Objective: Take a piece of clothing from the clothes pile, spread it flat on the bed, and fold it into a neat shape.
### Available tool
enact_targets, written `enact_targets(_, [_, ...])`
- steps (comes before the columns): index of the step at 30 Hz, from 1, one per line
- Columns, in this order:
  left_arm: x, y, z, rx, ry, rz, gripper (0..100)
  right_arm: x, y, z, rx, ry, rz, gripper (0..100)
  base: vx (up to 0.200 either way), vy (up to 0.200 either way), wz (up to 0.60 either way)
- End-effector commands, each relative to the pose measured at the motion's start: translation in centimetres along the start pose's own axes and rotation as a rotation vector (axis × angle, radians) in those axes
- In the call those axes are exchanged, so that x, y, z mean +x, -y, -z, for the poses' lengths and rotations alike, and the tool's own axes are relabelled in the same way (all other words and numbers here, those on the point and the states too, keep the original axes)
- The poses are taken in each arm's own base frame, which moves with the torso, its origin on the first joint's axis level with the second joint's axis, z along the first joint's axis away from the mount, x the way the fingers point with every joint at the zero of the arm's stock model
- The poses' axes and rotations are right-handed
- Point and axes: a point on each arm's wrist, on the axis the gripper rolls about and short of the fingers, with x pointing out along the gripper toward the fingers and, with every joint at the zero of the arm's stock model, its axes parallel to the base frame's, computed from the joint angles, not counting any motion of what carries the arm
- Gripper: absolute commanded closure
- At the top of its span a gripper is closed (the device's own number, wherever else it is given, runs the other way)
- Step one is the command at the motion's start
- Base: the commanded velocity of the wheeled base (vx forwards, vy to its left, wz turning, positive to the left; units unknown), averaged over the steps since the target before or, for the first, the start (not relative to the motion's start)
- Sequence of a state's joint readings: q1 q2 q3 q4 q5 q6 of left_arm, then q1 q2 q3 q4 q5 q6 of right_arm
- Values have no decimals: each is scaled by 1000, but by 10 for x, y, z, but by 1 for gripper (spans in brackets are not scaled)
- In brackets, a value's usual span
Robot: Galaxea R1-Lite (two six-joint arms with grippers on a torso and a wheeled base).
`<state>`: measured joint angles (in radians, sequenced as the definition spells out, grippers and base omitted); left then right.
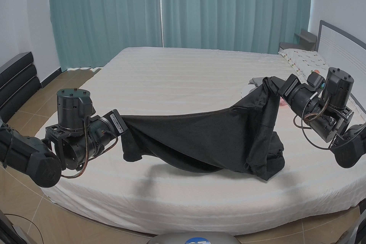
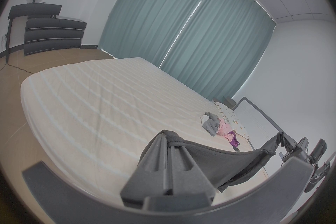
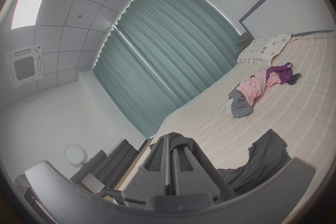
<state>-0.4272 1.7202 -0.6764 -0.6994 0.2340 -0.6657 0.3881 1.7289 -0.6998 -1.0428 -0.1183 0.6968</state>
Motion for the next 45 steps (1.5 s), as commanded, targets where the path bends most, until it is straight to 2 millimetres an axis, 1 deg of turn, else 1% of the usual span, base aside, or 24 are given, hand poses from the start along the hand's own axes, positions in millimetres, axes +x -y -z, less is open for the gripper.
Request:
enact_targets(1, [-3,0,-1,-4,3,2,100,-3,-1,-2,0,5,-4,100,0,200,0])
enact_targets(3, [-4,0,-1,-1,4,3,100,-3,-1,-2,2,7,-4,100,0,200,0])
enact_targets(11, [-7,-2,5,7,-17,0,100,-12,0,-4,2,5,-1,100,0,0,0])
enact_targets(15, [-16,-3,6,-12,-18,8,100,-23,1,-4,1,0,2,100,0,0,0])
enact_targets(18, [-22,2,9,-23,-25,33,100,-33,0,-6,2,4,-3,100,-200,0,0])
enact_targets(19, [-23,2,9,-23,-27,32,100,-34,0,-6,2,4,-3,100,-200,0,0])
enact_targets(21, [-35,6,11,-19,-30,63,100,-48,-5,-13,4,24,-24,100,-200,0,0])
enact_targets(22, [-35,6,11,-19,-30,66,100,-48,-4,-13,4,24,-24,100,-200,0,0])
enact_targets(23, [-43,10,11,-16,-29,88,100,-57,-9,-21,8,52,-45,100,-200,0,0])
enact_targets(25, [-51,12,10,-15,-24,110,100,-67,-16,-30,14,89,-72,100,-200,0,0])
enact_targets(27, [-65,17,6,-19,-7,151,100,-83,-25,-44,19,138,-113,100,-200,0,0])
enact_targets(28, [-67,17,6,-20,-4,155,100,-85,-26,-46,20,144,-118,100,-200,0,0])
enact_targets(30, [-81,21,-3,-28,32,196,100,-102,-36,-61,25,196,-167,100,-200,0,0])
enact_targets(32, [-89,24,-11,-37,61,221,100,-112,-43,-73,28,232,-195,100,0,0,0])
enact_targets(35, [-100,31,-26,-44,100,257,100,-120,-57,-91,33,268,-219,100,0,0,0])
enact_targets(36, [-101,34,-32,-40,101,257,100,-117,-61,-95,31,264,-214,100,0,0,0])
enact_targets(37, [-101,35,-33,-40,102,256,100,-117,-61,-96,30,263,-213,100,0,0,0])
enact_targets(38, [-98,39,-38,-39,97,246,100,-111,-64,-99,23,256,-199,100,0,0,0])
enact_targets(39, [-95,42,-47,-43,108,232,100,-97,-66,-101,19,251,-177,100,0,0,0])
enact_targets(41, [-79,44,-58,-49,121,191,100,-77,-65,-112,17,284,-138,100,0,0,0])
enact_targets(42, [-74,45,-59,-49,122,182,100,-73,-64,-115,16,295,-133,100,0,0,0])
enact_targets(43, [-74,45,-59,-49,122,182,100,-73,-64,-115,16,295,-133,100,0,0,0])
enact_targets(44, [-48,47,-71,-56,135,135,100,-50,-57,-120,5,304,-91,100,0,0,0])
enact_targets(45, [-39,47,-72,-52,124,114,100,-41,-55,-118,3,296,-80,100,0,0,0])
